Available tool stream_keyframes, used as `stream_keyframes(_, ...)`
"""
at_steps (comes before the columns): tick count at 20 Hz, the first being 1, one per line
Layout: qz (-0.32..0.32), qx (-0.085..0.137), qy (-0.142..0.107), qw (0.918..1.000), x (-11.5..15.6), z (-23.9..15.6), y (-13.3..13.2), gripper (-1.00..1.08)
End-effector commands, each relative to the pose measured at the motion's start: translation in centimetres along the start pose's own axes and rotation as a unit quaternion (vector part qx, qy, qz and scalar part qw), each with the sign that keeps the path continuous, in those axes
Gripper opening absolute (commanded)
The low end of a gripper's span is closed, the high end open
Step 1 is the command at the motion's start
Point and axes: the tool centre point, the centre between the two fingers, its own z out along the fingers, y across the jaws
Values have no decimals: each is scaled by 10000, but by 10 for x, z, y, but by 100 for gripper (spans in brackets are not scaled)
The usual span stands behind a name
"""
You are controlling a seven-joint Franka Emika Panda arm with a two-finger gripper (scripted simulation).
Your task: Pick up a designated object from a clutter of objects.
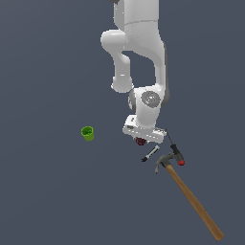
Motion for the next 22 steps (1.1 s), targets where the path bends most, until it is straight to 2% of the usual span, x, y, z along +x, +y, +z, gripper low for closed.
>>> stream_keyframes(1, -1, 3, 5, 10000, 0, -4, -1, -100)
stream_keyframes(11, -1, 1, 6, 10000, -8, -51, -9, -100)
stream_keyframes(22, -2, -1, 6, 10000, -25, -155, -26, -100)
